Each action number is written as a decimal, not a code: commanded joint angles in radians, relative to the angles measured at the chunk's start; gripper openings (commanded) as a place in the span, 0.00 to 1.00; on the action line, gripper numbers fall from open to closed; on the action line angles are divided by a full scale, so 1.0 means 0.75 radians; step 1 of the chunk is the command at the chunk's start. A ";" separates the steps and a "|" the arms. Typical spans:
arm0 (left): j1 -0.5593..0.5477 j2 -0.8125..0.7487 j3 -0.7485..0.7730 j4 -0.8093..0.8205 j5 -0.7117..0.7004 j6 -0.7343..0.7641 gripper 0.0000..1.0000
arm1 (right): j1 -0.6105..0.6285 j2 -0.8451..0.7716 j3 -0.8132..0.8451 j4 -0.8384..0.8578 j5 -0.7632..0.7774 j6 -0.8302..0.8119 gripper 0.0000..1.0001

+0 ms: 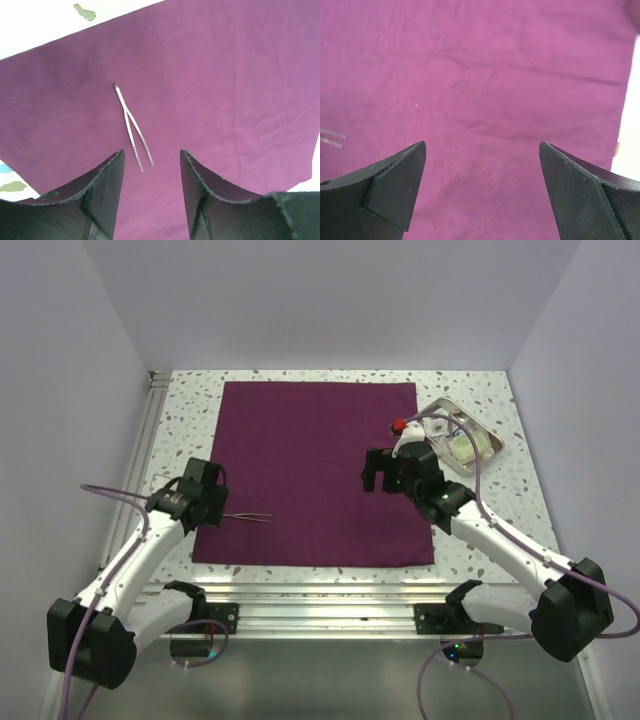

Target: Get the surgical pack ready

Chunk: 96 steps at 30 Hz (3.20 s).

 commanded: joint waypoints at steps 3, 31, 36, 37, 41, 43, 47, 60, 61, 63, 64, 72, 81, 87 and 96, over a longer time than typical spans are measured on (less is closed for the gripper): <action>-0.005 0.108 0.092 -0.094 -0.039 -0.156 0.54 | -0.004 -0.120 -0.073 0.112 0.168 0.044 0.99; 0.036 0.624 0.084 0.119 0.009 -0.176 0.53 | -0.004 -0.191 -0.147 0.170 0.221 0.079 0.99; 0.044 0.671 0.073 0.156 0.031 -0.166 0.40 | -0.002 -0.206 -0.155 0.170 0.225 0.079 0.99; 0.048 0.685 0.073 0.162 0.037 -0.160 0.37 | -0.002 -0.206 -0.157 0.172 0.229 0.077 0.99; 0.052 0.714 0.084 0.174 0.058 -0.148 0.18 | -0.002 -0.222 -0.169 0.178 0.235 0.074 0.99; 0.052 0.724 0.088 0.178 0.060 -0.135 0.11 | -0.002 -0.228 -0.173 0.186 0.239 0.074 0.99; 0.052 0.708 0.094 0.190 0.076 -0.093 0.00 | -0.002 -0.228 -0.178 0.188 0.237 0.060 0.99; 0.050 0.422 0.002 0.540 0.227 0.572 0.00 | -0.002 -0.212 -0.143 0.188 0.043 -0.014 0.99; 0.050 0.383 -0.012 0.575 0.252 0.619 0.00 | -0.002 -0.206 -0.137 0.192 0.005 -0.022 0.99; 0.050 0.316 -0.059 0.732 0.380 0.758 0.00 | 0.000 -0.179 -0.122 0.194 -0.141 -0.018 0.99; 0.048 0.297 -0.078 0.787 0.434 0.833 0.00 | 0.000 -0.167 -0.116 0.204 -0.198 -0.016 0.99; -0.011 0.193 -0.207 1.350 0.929 1.094 0.00 | 0.037 0.088 0.004 0.315 -0.801 0.191 0.90; -0.073 0.186 -0.311 1.712 1.066 1.026 0.00 | 0.270 0.213 0.086 0.446 -0.751 0.246 0.83; -0.130 0.094 -0.332 1.702 0.976 1.010 0.00 | 0.356 0.316 0.160 0.411 -0.573 0.216 0.64; -0.159 0.051 -0.330 1.634 0.984 0.990 0.00 | 0.466 0.375 0.205 0.370 -0.327 0.140 0.55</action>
